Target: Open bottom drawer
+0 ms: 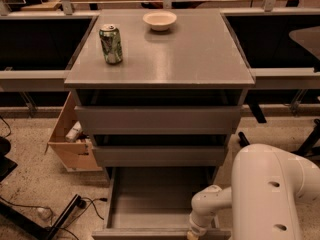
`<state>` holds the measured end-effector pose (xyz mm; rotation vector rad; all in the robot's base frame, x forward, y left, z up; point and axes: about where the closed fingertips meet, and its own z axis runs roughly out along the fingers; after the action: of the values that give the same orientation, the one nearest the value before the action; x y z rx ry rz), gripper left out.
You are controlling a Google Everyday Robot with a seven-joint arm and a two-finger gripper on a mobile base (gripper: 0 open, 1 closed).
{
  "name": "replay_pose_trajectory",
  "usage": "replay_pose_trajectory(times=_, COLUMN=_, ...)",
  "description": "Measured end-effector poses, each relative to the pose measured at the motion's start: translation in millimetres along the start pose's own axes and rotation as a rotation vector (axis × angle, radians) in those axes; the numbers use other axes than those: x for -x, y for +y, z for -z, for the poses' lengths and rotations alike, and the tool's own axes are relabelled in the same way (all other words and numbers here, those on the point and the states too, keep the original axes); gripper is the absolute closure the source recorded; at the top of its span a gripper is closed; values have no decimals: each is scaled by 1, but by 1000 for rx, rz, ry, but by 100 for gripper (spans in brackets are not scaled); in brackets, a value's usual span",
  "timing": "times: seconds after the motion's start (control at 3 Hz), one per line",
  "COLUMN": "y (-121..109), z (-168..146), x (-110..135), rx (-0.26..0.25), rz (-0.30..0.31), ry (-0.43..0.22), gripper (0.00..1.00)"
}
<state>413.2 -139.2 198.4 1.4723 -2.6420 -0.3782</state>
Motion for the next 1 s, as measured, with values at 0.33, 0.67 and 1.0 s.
replay_pose_trajectory(times=0.33, y=10, z=-4, x=-13, rx=23, rz=-17, ry=9, gripper=100)
replay_pose_trajectory(times=0.67, y=9, z=-3, x=-12, rx=24, rz=-17, ry=9, gripper=100)
replay_pose_trajectory(times=1.0, y=15, z=-5, x=-21, rx=42, rz=-29, ry=15, gripper=100)
